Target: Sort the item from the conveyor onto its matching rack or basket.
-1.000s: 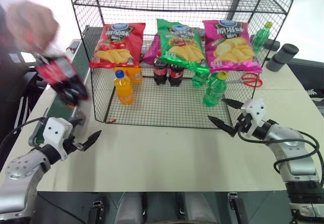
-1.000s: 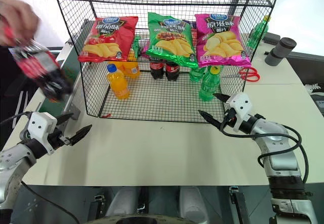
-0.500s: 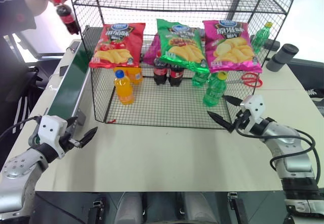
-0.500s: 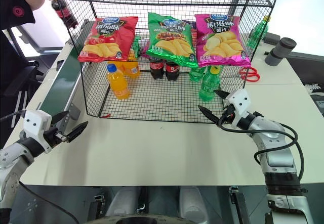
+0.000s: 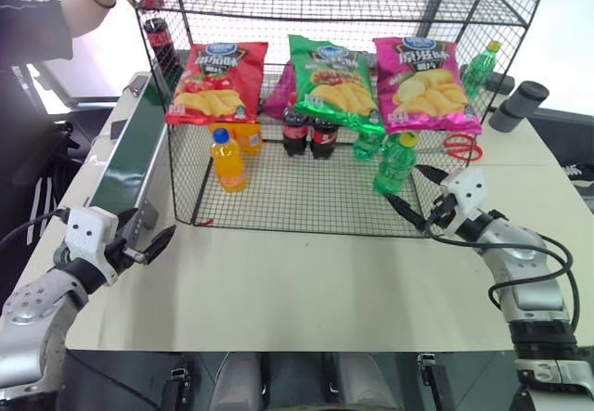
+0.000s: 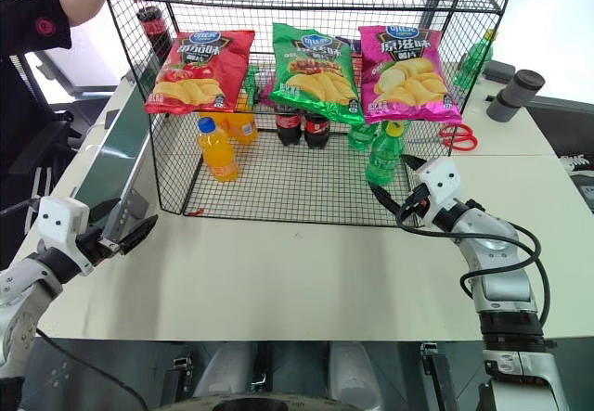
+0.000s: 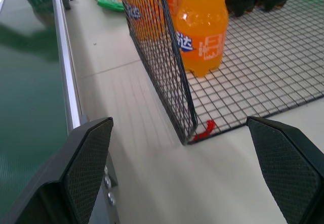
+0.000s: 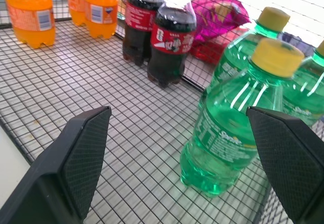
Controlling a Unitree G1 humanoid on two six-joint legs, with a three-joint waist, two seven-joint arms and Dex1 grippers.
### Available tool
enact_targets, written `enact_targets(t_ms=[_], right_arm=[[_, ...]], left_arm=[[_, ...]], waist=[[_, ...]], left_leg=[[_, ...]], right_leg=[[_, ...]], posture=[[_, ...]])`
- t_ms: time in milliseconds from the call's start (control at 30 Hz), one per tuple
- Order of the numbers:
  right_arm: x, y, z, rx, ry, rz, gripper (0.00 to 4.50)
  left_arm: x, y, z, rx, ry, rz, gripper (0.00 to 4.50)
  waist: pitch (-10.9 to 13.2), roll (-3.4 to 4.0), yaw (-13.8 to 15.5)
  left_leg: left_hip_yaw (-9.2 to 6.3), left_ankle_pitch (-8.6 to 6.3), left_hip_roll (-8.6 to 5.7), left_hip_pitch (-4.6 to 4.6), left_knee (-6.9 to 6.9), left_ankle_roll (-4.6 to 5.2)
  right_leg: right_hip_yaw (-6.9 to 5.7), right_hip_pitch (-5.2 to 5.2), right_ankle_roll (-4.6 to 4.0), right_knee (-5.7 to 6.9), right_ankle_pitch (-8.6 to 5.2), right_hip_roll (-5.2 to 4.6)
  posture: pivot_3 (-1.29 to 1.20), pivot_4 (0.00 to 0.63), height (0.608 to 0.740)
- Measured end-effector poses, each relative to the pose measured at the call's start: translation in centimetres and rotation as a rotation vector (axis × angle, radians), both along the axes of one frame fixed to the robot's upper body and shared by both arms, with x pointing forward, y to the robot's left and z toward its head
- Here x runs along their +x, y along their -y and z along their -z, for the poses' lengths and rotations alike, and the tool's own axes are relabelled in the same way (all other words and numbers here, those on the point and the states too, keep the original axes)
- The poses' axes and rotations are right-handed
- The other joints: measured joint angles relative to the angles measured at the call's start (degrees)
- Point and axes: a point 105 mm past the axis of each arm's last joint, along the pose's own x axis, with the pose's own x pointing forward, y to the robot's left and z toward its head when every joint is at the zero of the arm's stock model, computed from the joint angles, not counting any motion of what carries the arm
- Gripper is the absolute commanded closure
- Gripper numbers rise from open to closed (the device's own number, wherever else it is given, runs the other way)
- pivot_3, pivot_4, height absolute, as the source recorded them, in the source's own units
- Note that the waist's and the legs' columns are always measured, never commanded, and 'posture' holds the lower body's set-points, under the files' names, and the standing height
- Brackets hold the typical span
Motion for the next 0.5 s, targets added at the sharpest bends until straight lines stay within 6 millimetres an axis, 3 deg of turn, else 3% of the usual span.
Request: enact_targets(t_ms=[267, 500], right_arm=[[-0.5, -1.2, 1.2, 0.002, -0.059, -0.06, 0.05], [-1.0, -4.0, 1.7, 0.036, -0.074, -0.144, 0.05]], left_arm=[[0.5, -0.3, -0.1, -0.013, 0.039, -0.043, 0.0], [-0.1, -4.8, -0.5, -0.074, 0.111, -0.286, 0.0]], waist=[[0.0, -0.01, 0.0], [0.0, -0.02, 0.0]], left_leg=[[0.0, 0.0, 0.01, 0.0, 0.01, 0.0], [-0.01, 0.0, 0.02, 0.02, 0.03, 0.0]], right_leg=[[0.0, 0.0, 0.03, 0.03, 0.02, 0.04], [-0.01, 0.0, 0.04, 0.07, 0.02, 0.06]], posture=[[0.0, 0.15, 0.74], [0.0, 0.15, 0.74]])
